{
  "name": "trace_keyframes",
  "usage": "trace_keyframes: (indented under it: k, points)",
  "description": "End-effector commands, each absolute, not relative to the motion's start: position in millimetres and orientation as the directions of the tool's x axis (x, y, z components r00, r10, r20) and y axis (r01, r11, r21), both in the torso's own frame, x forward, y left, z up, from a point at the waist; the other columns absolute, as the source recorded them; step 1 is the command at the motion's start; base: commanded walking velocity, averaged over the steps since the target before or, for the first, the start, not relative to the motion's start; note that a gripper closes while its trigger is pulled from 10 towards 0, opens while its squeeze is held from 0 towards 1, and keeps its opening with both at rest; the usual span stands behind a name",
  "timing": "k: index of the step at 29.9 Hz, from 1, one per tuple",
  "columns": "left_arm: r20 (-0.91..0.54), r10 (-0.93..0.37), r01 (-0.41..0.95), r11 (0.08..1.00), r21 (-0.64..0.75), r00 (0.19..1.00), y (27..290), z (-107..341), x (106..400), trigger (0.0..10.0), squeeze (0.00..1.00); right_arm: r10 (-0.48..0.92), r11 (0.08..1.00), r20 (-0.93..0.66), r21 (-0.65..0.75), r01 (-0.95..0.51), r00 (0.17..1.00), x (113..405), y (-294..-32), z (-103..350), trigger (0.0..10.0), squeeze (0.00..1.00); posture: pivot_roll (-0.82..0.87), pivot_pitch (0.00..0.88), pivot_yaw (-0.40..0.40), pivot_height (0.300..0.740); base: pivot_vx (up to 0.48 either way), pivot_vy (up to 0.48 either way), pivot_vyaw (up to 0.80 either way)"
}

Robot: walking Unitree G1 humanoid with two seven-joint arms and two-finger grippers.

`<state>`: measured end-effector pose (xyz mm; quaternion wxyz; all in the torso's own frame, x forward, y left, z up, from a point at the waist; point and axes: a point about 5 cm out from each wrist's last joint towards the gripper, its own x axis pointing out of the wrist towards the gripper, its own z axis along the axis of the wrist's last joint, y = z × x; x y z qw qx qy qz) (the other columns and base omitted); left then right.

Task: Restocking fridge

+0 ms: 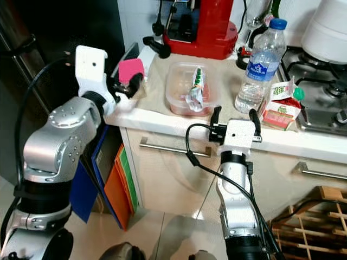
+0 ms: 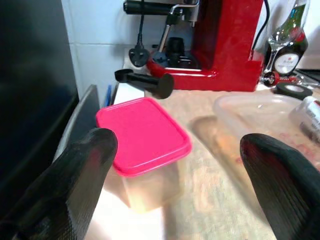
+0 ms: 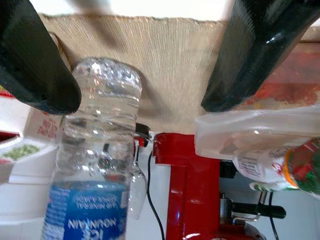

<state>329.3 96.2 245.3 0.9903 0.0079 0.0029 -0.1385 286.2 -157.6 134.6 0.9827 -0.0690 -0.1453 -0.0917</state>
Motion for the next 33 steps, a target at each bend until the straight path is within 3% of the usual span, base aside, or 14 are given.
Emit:
trace_keyframes:
  k: [1, 14, 33]
  points:
    - [-0.006, -0.270, 0.270, 0.963, 0.017, 0.963, 91.5, 252.9, 331.1, 10.0, 0.00, -0.134, 0.977, 0.313, -0.119, 0.179, 0.940, 290.4, -153.4, 140.3, 10.0, 0.00, 0.02, 0.007, -0.017, 0.703, 0.000, 0.000, 0.00]
    - [-0.045, -0.241, 0.240, 0.970, -0.029, 0.969, 77.5, 251.8, 337.1, 10.0, 0.00, -0.079, 0.984, 0.324, -0.123, 0.125, 0.943, 299.2, -140.8, 146.3, 10.0, 0.00, 0.02, 0.006, -0.031, 0.703, 0.000, 0.000, 0.00]
    - [-0.276, -0.181, 0.156, 0.982, -0.109, 0.944, 81.3, 205.3, 343.0, 10.0, 0.00, -0.104, 0.980, 0.309, -0.128, 0.150, 0.945, 293.8, -145.8, 140.6, 10.0, 0.00, 0.00, 0.008, -0.004, 0.703, 0.000, 0.000, 0.00]
